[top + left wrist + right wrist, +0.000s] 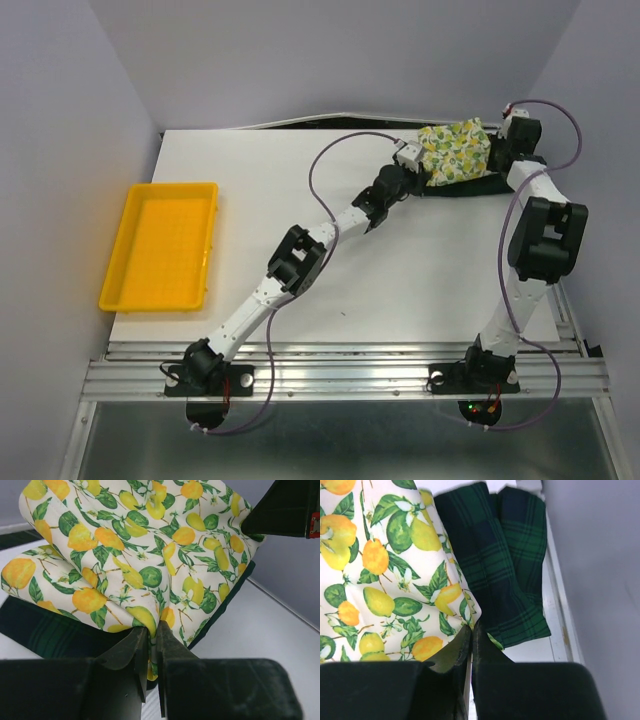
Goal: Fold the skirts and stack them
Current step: Neatly place the folded skirt to the corner
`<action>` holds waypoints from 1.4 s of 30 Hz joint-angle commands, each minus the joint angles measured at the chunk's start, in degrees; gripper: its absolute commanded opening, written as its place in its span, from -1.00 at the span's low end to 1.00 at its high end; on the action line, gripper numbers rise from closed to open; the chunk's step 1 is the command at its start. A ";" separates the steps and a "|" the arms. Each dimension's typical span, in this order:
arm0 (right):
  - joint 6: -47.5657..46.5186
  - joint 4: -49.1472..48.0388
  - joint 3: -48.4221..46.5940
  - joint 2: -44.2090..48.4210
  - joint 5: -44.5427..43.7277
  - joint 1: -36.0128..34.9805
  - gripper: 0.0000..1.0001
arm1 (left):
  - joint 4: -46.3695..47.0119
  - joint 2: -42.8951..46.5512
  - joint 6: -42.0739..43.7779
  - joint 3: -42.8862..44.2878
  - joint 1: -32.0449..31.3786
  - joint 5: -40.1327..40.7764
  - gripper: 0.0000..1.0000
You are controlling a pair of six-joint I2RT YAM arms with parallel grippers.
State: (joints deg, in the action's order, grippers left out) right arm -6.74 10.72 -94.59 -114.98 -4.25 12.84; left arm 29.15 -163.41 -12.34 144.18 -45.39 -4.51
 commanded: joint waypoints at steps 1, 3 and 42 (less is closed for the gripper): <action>-1.43 -8.87 1.60 -3.49 -2.34 2.71 -0.99 | 10.84 -0.06 -0.85 5.41 1.26 3.18 -1.00; -1.17 -8.88 0.81 -6.04 -2.43 2.72 -0.99 | 10.14 -0.68 -0.84 6.90 1.79 2.24 -1.00; -3.44 35.94 1.39 21.36 39.74 1.58 1.00 | -55.16 75.74 22.62 -54.68 20.16 -4.70 0.97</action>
State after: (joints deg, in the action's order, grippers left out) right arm -7.07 34.02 -102.02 -99.07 22.81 15.03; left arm -19.25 -95.53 4.40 98.45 -27.38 -5.87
